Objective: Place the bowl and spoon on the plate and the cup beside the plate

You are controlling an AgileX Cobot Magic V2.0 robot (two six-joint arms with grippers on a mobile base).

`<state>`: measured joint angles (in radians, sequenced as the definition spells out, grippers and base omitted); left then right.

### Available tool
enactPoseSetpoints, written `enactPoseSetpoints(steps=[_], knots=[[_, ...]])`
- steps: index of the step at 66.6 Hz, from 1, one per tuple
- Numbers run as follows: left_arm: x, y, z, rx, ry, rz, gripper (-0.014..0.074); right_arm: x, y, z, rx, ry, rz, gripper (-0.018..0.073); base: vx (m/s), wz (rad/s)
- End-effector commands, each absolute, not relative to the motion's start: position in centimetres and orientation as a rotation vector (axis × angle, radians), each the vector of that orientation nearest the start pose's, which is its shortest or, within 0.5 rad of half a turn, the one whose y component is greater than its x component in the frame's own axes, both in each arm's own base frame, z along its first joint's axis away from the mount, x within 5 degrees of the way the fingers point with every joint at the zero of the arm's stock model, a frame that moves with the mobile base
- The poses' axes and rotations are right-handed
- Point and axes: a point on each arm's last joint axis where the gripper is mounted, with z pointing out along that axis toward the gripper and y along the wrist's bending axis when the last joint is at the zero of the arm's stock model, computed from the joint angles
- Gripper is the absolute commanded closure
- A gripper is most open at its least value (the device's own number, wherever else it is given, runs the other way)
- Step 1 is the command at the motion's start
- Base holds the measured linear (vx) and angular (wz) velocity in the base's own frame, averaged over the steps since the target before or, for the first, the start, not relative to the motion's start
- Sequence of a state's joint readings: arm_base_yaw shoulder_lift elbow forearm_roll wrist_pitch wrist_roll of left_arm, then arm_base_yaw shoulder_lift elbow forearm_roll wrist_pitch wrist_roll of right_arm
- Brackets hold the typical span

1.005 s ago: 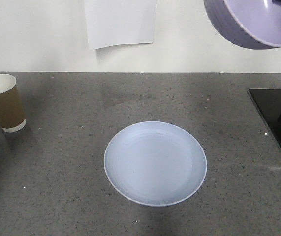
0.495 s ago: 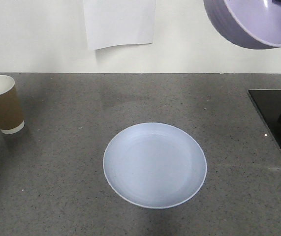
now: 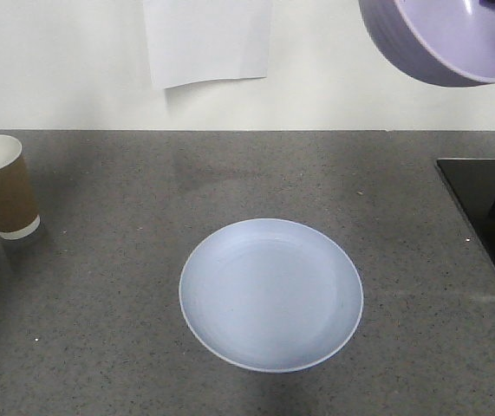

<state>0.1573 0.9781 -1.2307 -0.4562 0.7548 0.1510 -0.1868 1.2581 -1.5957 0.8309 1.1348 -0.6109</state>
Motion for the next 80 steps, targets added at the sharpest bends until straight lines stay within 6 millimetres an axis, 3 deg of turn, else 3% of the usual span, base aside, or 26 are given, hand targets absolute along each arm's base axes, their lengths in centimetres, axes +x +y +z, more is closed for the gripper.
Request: enactPoseSetpoints(steps=[1,80], knots=[[18.34,0.14,46.67,-0.144,1.828,-0.331,0.0602,22.54,1.99,50.94,-0.399,1.862,0.540,0.0568,0.01,0.00],[18.34,0.14,46.67,-0.144,1.828,-0.331,0.0602,22.54,1.99,50.94,-0.399,1.862,0.540,0.0568,0.00,0.00]])
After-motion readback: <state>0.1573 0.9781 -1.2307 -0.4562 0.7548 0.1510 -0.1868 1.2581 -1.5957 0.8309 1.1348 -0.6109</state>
